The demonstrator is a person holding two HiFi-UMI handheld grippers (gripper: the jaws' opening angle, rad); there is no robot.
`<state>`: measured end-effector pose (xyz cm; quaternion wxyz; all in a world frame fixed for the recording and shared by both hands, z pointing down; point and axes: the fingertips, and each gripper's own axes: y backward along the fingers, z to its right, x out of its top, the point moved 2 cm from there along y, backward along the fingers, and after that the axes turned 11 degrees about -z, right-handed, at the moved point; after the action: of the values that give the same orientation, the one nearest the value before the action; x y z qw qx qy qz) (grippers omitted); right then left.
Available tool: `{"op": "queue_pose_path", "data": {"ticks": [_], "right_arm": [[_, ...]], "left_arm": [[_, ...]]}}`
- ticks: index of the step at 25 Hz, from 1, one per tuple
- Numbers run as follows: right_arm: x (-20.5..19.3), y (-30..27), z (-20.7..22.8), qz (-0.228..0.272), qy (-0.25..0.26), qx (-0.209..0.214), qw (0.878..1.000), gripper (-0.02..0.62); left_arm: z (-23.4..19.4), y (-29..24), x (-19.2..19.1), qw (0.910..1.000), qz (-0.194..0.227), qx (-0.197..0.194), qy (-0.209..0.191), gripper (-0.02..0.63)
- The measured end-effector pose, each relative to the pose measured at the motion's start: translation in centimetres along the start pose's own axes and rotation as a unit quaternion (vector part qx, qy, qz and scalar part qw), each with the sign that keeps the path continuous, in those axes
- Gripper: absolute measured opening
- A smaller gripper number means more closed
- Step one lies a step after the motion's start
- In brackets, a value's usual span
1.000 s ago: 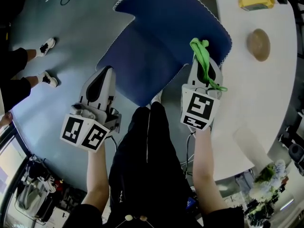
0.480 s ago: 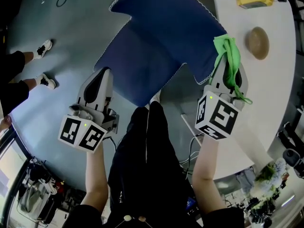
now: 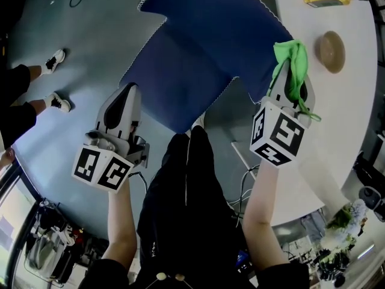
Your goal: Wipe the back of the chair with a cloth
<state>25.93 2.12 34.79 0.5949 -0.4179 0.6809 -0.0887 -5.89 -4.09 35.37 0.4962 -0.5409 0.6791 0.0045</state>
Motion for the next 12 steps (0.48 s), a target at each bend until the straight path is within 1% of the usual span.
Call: {"op": "queue_pose_path", "data": {"ticks": [8, 12], "right_arm": [[-0.5, -0.3, -1.5, -0.004, 0.014, 0.001, 1.0, 0.044], [-0.9, -0.6, -2.6, -0.014, 0.024, 0.01, 1.0, 0.044]], "left_arm": [[-0.8, 0.5, -0.2, 1.0, 0.0, 0.004, 0.002, 0.002], [-1.3, 0.7, -0.3, 1.0, 0.002, 0.008, 0.005, 0.002]]}}
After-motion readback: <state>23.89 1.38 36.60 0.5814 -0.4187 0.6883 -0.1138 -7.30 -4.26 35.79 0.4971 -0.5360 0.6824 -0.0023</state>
